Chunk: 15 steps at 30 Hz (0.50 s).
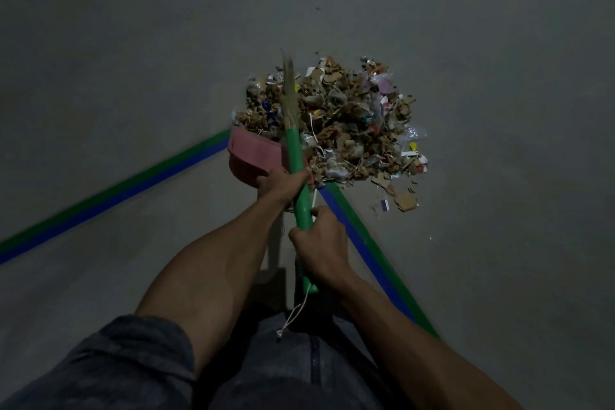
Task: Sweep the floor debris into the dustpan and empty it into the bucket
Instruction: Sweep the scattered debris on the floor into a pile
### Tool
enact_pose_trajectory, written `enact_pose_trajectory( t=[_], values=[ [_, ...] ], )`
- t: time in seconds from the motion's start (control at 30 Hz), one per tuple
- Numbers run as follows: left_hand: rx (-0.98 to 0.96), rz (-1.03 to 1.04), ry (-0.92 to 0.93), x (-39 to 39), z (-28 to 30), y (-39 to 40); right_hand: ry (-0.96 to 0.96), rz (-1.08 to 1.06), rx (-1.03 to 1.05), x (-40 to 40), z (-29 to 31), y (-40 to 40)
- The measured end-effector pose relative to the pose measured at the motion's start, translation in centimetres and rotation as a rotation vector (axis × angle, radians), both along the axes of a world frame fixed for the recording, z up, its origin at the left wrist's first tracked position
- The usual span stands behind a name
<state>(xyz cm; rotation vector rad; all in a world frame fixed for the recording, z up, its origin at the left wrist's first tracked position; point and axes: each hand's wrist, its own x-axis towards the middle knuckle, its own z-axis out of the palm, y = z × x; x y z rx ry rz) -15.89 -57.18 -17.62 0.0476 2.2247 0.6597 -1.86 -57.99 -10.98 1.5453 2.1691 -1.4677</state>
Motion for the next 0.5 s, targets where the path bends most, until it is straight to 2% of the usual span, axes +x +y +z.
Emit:
enact_pose_trajectory(
  t=[0.23,0.5],
  values=[
    [-0.047,0.004,-0.05,-3.7,-1.1,5.3,0.005,-0.031,-0.04,-3.9,0.3,4.0],
    [0.01,-0.039,-0.037,-5.1,-0.8,6.5,0.099,-0.042,-0.107,-5.1,0.4,3.8]
  ],
)
